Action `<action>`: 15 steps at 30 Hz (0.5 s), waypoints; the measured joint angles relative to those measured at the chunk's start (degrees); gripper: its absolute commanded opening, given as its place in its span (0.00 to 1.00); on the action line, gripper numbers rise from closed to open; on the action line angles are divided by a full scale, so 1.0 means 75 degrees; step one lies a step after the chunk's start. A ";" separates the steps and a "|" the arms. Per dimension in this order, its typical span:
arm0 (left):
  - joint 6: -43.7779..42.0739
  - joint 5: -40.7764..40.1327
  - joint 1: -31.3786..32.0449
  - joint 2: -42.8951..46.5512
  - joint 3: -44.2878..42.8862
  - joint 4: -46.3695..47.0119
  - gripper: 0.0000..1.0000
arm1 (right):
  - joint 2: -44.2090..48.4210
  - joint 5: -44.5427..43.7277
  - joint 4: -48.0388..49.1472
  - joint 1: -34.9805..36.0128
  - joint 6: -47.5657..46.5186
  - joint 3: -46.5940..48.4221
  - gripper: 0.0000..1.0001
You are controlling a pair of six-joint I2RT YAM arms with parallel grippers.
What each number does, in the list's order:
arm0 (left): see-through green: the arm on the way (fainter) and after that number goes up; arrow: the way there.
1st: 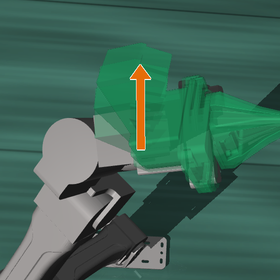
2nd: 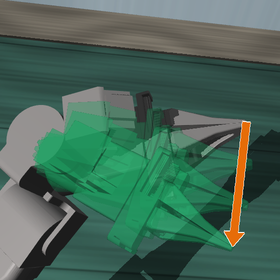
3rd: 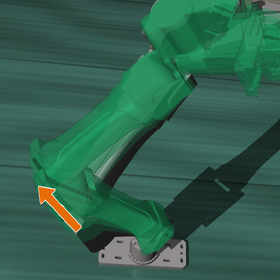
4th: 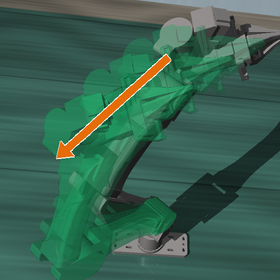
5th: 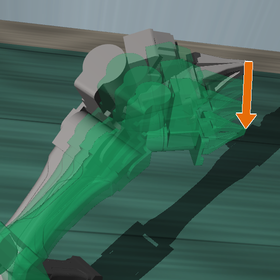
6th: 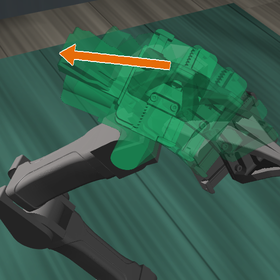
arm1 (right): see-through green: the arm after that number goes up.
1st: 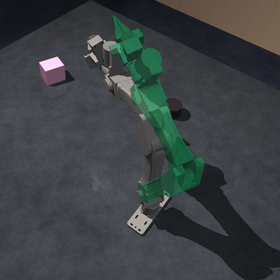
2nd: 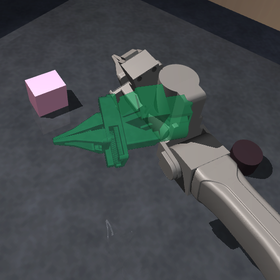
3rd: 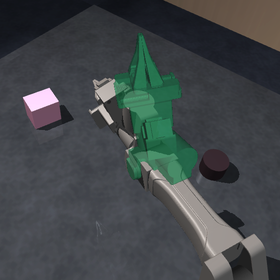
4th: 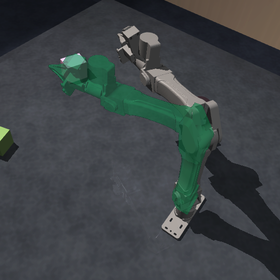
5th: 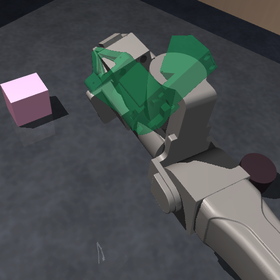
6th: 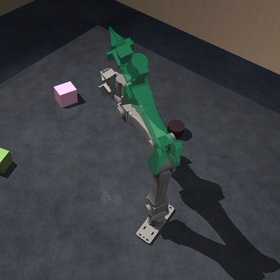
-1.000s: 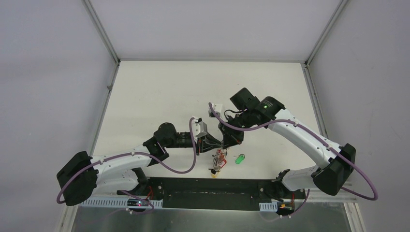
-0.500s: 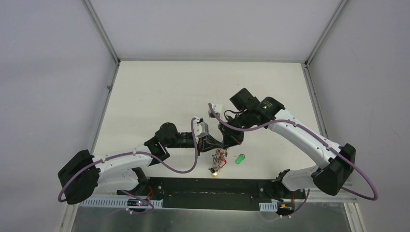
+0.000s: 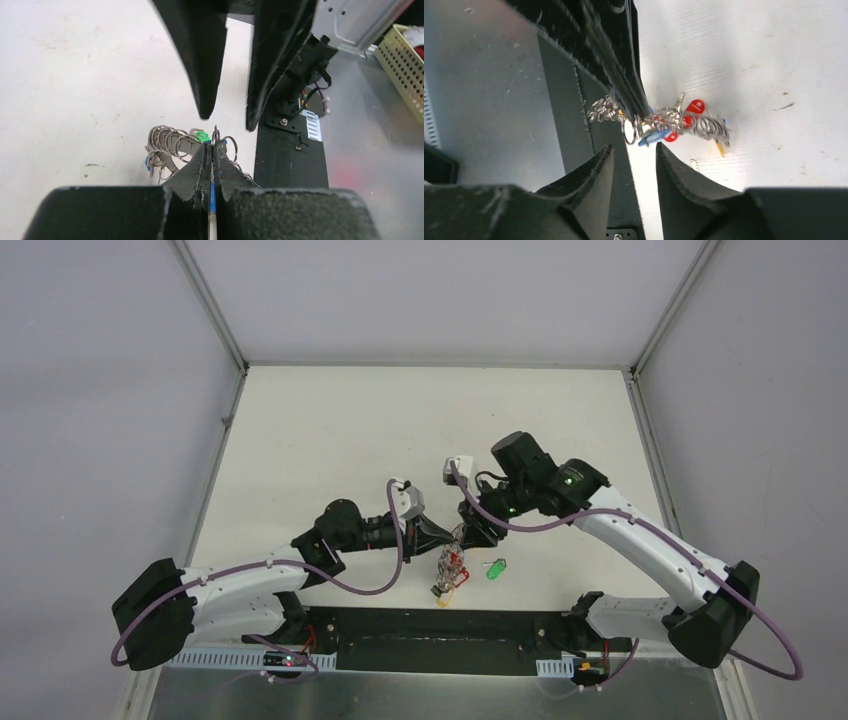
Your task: Put the keys on the keyring
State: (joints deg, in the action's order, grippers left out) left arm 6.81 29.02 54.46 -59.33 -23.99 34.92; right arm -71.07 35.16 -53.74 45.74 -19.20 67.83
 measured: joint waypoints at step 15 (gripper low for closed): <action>0.0522 -0.0933 -0.0003 0.0772 0.1212 0.2203 0.00 | 0.1865 -0.0312 0.2690 -0.0463 0.0787 -0.1568 0.36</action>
State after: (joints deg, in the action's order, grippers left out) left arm 10.72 22.02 54.43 -53.54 -14.90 51.44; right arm -57.08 32.82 -33.56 42.26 -13.30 56.07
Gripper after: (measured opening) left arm 0.009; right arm 0.372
